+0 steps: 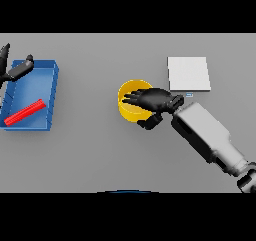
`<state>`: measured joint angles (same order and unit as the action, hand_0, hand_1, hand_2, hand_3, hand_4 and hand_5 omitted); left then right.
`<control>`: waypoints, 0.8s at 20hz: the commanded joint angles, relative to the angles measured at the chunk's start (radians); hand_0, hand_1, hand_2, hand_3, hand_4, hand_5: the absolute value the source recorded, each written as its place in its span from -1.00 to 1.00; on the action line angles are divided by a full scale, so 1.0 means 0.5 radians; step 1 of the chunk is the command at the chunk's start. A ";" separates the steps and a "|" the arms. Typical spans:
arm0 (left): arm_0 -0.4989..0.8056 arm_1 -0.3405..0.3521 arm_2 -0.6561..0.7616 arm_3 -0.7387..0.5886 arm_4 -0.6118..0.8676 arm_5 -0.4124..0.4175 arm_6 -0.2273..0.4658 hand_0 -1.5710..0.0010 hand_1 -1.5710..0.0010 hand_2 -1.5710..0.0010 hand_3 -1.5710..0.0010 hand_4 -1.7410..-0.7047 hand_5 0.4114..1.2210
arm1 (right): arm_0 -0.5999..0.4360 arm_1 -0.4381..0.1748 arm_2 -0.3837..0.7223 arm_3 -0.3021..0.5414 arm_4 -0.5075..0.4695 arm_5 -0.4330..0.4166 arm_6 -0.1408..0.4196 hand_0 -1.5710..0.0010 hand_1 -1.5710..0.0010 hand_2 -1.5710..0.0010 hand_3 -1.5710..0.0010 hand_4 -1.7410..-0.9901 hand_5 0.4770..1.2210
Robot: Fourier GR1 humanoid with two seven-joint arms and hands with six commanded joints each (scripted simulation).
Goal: Pick up the red beaker and tilt it to pour out 1 green nut into yellow bowl. Pick up the yellow bowl and place it on the metallic measuring scale.
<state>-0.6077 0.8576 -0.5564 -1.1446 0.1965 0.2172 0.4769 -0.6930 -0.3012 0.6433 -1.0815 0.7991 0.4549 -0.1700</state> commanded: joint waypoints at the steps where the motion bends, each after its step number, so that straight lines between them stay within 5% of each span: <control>1: 0.006 -0.005 -0.003 -0.003 -0.002 0.004 -0.015 1.00 1.00 1.00 1.00 0.83 -0.22 | -0.019 0.013 0.011 0.019 0.012 0.008 0.019 0.98 0.95 0.91 0.88 0.07 -0.17; 3: 0.014 -0.005 0.000 -0.024 0.009 0.008 -0.007 1.00 1.00 1.00 1.00 0.83 -0.23 | -0.026 0.008 0.036 0.006 0.030 0.026 0.002 0.67 0.70 0.70 0.68 -0.06 0.14; 5: 0.029 0.002 0.003 -0.037 0.009 0.028 0.015 1.00 1.00 1.00 1.00 0.83 -0.23 | 0.008 0.003 0.050 -0.027 0.023 0.055 0.011 0.08 0.15 0.20 0.40 -0.33 0.45; 8: 0.024 0.017 0.006 -0.059 0.005 0.041 0.038 1.00 1.00 1.00 1.00 0.82 -0.22 | -0.017 -0.041 0.053 -0.030 -0.014 0.170 -0.067 -0.45 -0.41 -0.38 -0.10 -0.64 0.72; 12: 0.035 0.034 0.012 -0.096 0.030 0.019 0.033 1.00 1.00 1.00 1.00 0.81 -0.22 | -0.005 -0.039 0.046 -0.064 -0.052 0.202 0.004 -0.77 -0.76 -0.67 -0.45 -0.84 0.88; 16: 0.059 0.051 0.015 -0.107 0.022 0.044 0.037 1.00 1.00 1.00 1.00 0.81 -0.23 | 0.007 -0.075 0.039 -0.133 -0.071 0.218 0.045 -0.91 -0.90 -0.85 -0.50 -0.94 0.95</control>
<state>-0.5782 0.8833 -0.5488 -1.1978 0.2075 0.2391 0.4951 -0.6896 -0.3390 0.6627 -1.1477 0.7631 0.5634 -0.1472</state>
